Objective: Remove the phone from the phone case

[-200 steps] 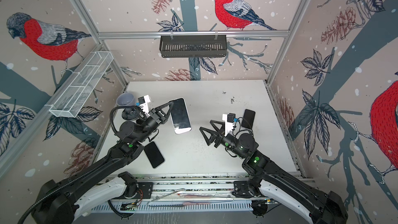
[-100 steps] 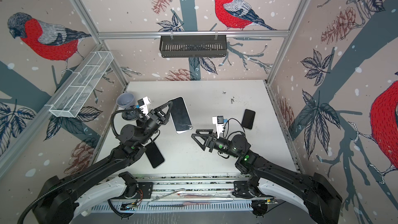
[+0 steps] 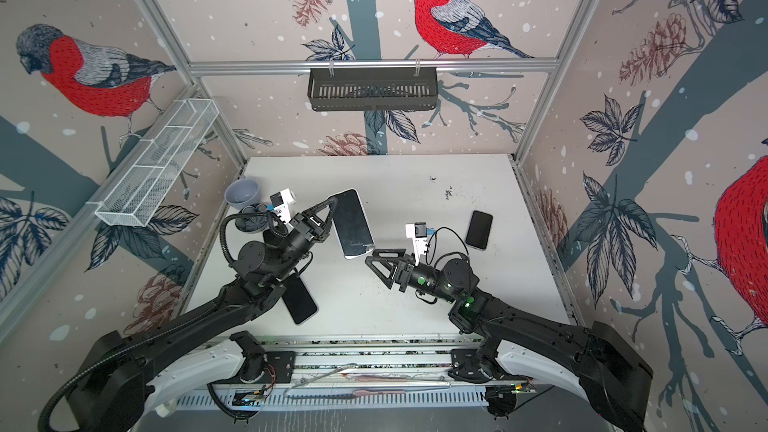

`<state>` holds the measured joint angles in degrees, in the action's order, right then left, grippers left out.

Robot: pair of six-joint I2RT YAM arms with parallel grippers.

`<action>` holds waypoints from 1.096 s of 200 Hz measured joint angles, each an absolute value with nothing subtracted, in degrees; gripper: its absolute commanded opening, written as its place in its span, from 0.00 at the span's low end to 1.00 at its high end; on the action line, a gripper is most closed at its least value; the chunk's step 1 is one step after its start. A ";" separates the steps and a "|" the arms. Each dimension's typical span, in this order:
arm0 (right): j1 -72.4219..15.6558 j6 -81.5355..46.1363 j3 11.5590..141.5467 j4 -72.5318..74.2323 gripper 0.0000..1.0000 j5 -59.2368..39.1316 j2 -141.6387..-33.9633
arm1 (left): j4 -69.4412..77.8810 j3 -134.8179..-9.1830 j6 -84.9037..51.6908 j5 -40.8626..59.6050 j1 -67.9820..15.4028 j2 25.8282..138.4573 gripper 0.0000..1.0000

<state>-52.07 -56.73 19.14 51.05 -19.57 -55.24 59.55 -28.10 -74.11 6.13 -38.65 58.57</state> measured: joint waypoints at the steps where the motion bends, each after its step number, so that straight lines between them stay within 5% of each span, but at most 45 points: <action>1: -52.03 -56.73 19.14 51.05 0.82 -19.57 -55.29 | 59.59 -28.10 -74.11 6.13 -38.68 58.57 0.00; 143: -48.31 -58.72 18.70 54.04 0.79 -20.93 -58.54 | 61.10 -27.35 -73.43 6.11 -39.42 58.76 0.00; 194: -48.18 -60.14 18.61 55.46 0.66 -21.17 -60.27 | 61.21 -26.50 -73.03 7.46 -39.81 59.94 0.00; 219: -48.07 -61.01 18.63 56.07 0.52 -22.00 -60.82 | 61.47 -26.28 -73.01 7.49 -39.86 60.75 0.00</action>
<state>-48.07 -61.01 18.63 56.07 -22.00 -60.82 61.47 -26.28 -73.01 7.49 -39.86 60.75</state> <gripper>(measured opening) 0.573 0.129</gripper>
